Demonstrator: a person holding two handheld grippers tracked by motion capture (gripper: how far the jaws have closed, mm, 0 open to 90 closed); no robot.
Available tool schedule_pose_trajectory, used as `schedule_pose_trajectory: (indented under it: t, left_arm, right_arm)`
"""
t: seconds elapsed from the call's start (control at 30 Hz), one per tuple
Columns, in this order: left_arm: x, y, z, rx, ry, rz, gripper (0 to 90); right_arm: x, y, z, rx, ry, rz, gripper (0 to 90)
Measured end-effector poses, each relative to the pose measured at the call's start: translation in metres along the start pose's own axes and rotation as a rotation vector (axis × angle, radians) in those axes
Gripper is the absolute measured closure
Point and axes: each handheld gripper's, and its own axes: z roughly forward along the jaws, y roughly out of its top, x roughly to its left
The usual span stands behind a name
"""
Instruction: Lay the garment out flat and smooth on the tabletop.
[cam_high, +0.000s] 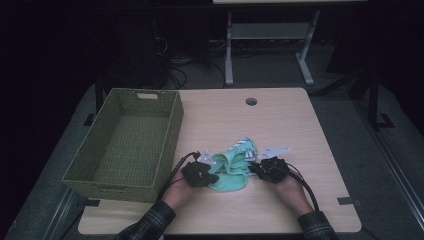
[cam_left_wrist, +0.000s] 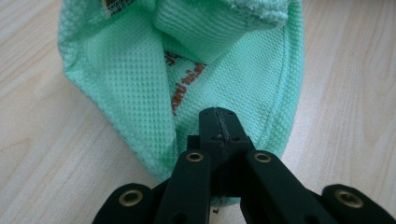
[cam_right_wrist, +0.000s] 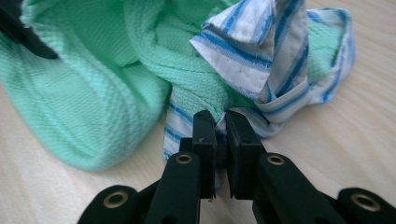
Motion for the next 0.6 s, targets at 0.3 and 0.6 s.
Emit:
schedule_pose_trajectory:
  t: [0.3,0.6]
  left_arm:
    - [0.001,0.000,0.000,0.000,-0.005,-0.003,89.7]
    - [0.001,0.000,0.000,0.003,-0.007,-0.003,89.7]
  right_arm:
    - [-0.019,-0.002,-0.020,-0.033,-0.055,0.020,83.3]
    - [-0.046,-0.007,-0.039,-0.051,-0.116,0.052,83.2]
